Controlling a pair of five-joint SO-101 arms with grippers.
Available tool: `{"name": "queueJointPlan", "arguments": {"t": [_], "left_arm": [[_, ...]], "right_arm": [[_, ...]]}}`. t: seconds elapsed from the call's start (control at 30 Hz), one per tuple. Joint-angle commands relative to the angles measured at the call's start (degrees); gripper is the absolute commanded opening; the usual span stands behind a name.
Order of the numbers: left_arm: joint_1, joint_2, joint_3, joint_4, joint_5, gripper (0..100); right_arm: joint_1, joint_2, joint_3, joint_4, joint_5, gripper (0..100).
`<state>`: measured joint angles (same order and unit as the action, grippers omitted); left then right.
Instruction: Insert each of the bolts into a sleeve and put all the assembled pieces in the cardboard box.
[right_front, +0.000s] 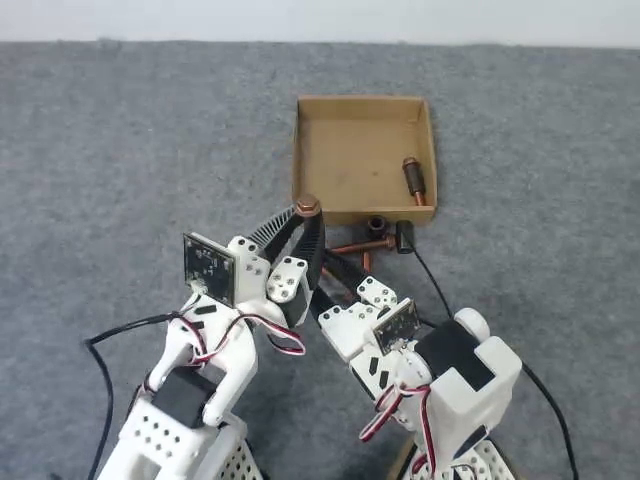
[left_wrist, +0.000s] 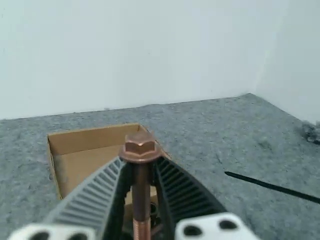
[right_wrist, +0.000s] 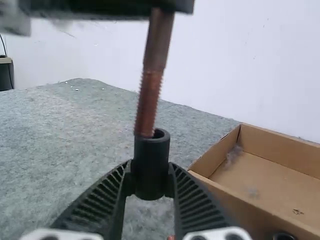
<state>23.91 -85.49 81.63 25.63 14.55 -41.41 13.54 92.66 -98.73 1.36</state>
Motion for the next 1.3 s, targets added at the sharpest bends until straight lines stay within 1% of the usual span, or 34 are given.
{"name": "queueJointPlan", "arguments": {"t": [0.0, 0.6, 0.8, 1.27], "left_arm": [[0.53, -2.11, 1.45, -5.71, -0.09, 1], [0.09, -2.29, 0.66, -6.86, -0.09, 1], [-4.31, -2.29, 0.92, -6.95, -0.09, 1], [-2.99, -2.29, 1.98, -6.95, -0.09, 1]], "right_arm": [[1.10, -2.59, 1.76, 0.13, -0.53, 0.6], [1.10, -2.59, 1.76, 0.13, -0.53, 0.6], [1.10, -2.59, 1.76, 0.13, -0.53, 0.6], [1.10, -2.59, 1.76, 0.13, -0.53, 0.6]]}}
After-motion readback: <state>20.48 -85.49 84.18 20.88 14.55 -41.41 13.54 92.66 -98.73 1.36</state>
